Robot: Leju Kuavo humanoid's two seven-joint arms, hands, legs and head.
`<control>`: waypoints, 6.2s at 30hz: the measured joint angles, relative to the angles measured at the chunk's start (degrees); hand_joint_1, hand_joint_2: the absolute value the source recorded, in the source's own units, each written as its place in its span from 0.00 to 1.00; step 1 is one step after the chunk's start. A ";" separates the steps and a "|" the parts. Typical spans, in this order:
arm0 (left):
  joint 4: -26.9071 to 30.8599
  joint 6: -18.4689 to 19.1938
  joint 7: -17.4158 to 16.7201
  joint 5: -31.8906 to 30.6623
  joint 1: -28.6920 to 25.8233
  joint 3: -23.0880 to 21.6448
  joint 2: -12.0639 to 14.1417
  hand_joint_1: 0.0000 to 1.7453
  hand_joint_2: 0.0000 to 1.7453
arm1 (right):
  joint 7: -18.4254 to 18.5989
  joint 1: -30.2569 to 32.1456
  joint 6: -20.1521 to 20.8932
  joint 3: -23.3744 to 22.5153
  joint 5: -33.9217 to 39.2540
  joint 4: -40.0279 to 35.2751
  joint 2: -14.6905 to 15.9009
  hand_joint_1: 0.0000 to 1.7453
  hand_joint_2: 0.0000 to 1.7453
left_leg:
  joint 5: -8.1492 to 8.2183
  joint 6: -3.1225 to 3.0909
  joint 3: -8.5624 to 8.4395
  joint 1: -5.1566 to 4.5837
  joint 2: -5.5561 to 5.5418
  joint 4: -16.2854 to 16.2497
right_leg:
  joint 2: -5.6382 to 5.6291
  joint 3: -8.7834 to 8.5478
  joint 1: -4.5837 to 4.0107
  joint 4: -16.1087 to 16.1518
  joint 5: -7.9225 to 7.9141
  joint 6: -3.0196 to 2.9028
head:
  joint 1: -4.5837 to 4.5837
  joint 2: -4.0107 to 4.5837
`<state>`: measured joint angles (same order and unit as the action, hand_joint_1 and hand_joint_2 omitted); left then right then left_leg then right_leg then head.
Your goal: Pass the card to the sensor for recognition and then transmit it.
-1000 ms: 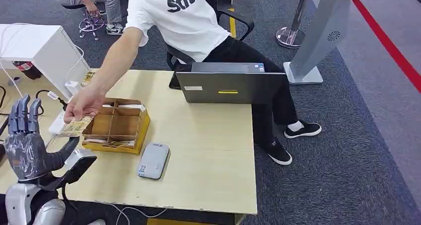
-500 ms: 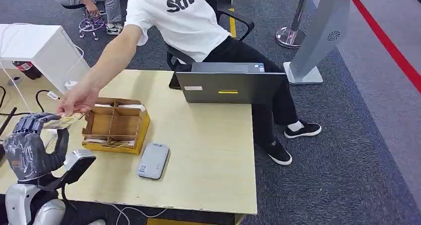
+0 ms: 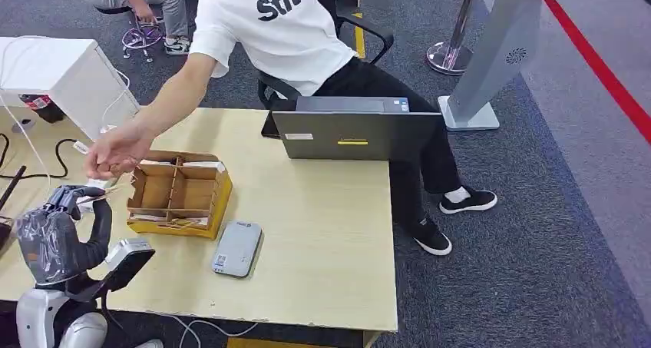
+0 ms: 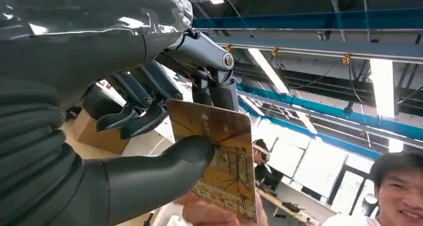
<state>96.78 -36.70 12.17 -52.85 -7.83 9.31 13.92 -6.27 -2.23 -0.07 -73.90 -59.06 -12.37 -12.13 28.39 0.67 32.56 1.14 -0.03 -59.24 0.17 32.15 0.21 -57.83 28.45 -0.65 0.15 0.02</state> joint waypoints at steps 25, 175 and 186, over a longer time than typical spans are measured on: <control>-25.04 -1.75 -6.75 -26.01 6.99 -22.82 -3.93 1.00 1.00 | 0.39 -0.07 0.44 0.02 -2.73 0.17 0.33 0.00 1.00 | 0.00 -0.01 0.00 -0.03 0.01 -0.01 | -0.02 0.00 0.03 0.01 -0.05 0.04 | 0.00 0.00; -30.01 6.86 -12.61 -26.49 11.27 -15.89 7.21 0.00 1.00 | -1.25 -0.53 -0.44 -0.46 -4.94 1.03 0.74 0.00 1.00 | -0.15 0.18 0.10 0.00 0.19 0.00 | -0.25 0.12 0.01 -0.11 -0.22 -0.04 | -0.02 0.00; -30.03 6.86 -12.61 -26.49 11.27 -15.89 7.21 1.00 1.00 | -1.25 -0.53 -0.44 -0.46 -4.94 1.03 0.74 0.00 1.00 | -0.15 0.18 0.10 0.00 0.19 0.00 | -0.25 0.12 0.01 -0.11 -0.22 -0.04 | -0.02 0.00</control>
<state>66.75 -29.83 -0.44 -79.34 3.45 -6.58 21.14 -7.52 -2.76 -0.50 -74.36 -64.00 -11.34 -11.39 28.25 0.85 32.66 1.14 0.16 -59.24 -0.07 32.27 0.22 -57.94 28.23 -0.69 0.13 0.02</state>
